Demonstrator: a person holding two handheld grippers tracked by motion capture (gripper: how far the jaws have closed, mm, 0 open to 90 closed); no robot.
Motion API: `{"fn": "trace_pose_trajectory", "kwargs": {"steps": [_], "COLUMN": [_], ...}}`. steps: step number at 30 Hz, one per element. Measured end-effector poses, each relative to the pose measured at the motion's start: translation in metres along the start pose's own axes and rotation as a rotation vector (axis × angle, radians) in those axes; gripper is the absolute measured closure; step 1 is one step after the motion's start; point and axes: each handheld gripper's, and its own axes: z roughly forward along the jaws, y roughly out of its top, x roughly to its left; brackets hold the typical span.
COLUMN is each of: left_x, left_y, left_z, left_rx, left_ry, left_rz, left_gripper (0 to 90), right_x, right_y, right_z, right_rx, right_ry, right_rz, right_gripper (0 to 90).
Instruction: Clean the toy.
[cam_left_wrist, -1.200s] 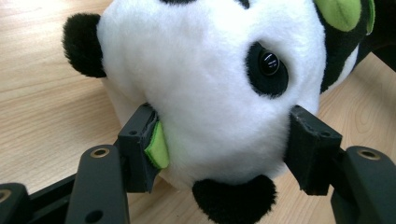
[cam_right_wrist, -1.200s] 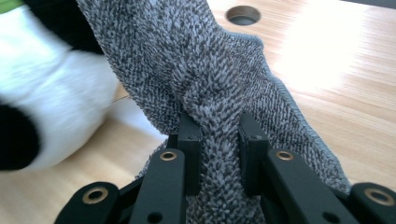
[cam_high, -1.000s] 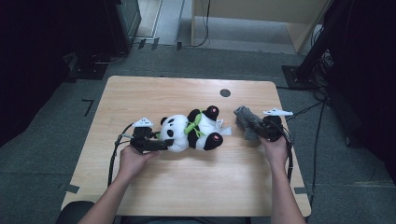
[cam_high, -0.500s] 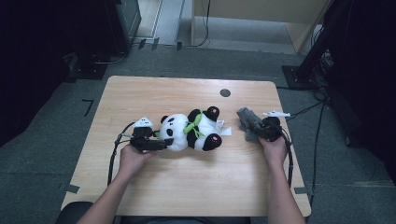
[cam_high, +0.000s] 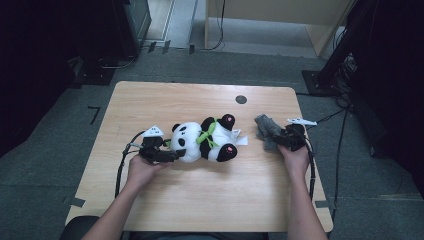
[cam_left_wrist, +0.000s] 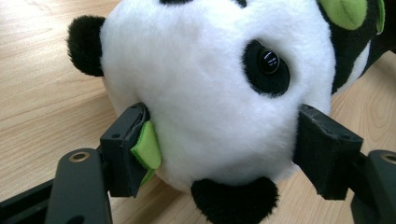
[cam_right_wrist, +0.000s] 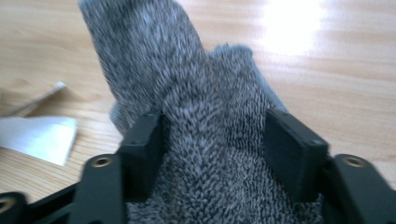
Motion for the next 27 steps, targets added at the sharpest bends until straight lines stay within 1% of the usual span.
{"fn": "trace_pose_trajectory", "kwargs": {"steps": [1,4,5,7,9,11,12,14,16,19,21,22,25,27], "left_x": [0.0,0.0,0.0,0.0,0.0,0.0,0.0,0.001,0.001,0.001,0.0,0.001,0.0,0.0], "left_y": [0.0,0.0,0.0,0.0,0.0,0.001,0.001,0.001,0.001,0.001,0.001,0.001,0.001,0.001], "left_z": [0.0,0.0,0.001,0.001,0.001,0.001,0.001,0.001,0.001,0.001,0.001,0.001,0.001,0.001], "left_rx": [-0.001,-0.005,-0.006,-0.007,-0.008,-0.008,-0.007,-0.006,-0.006,-0.005,-0.004,-0.004,-0.004,-0.004], "left_ry": [0.0,-0.001,-0.001,-0.001,0.001,0.0,-0.001,-0.002,-0.003,-0.003,-0.004,-0.003,-0.003,-0.003], "left_rz": [-0.001,-0.006,-0.007,-0.005,-0.006,-0.006,-0.006,-0.005,-0.005,-0.006,-0.006,-0.005,-0.006,-0.006], "left_gripper": [26.0,24.1,23.5,22.7,22.1,21.8,21.7,21.6,21.5,21.4,21.2,21.2,21.1,21.1], "right_x": [0.0,0.002,0.003,0.008,0.013,0.017,0.018,0.021,0.025,0.034,0.041,0.045,0.055,0.061], "right_y": [0.001,0.002,0.002,0.003,0.002,0.002,0.002,0.002,0.001,0.001,0.001,0.001,0.002,0.003], "right_z": [-0.002,-0.008,-0.01,-0.013,-0.014,-0.016,-0.017,-0.02,-0.023,-0.028,-0.032,-0.035,-0.04,-0.043], "right_rx": [-0.006,-0.021,-0.027,-0.03,-0.022,-0.015,-0.015,-0.014,-0.015,-0.015,-0.018,-0.014,-0.009,-0.015], "right_ry": [0.006,0.035,0.046,0.049,0.047,0.041,0.046,0.065,0.087,0.094,0.12,0.152,0.164,0.176], "right_rz": [0.008,0.033,0.03,0.021,-0.008,-0.013,-0.014,-0.01,-0.018,-0.047,-0.059,-0.072,-0.094,-0.107], "right_gripper": [36.2,28.4,25.6,21.1,18.5,18.4,18.4,17.9,17.5,17.5,17.5,17.3,17.3,17.3]}}
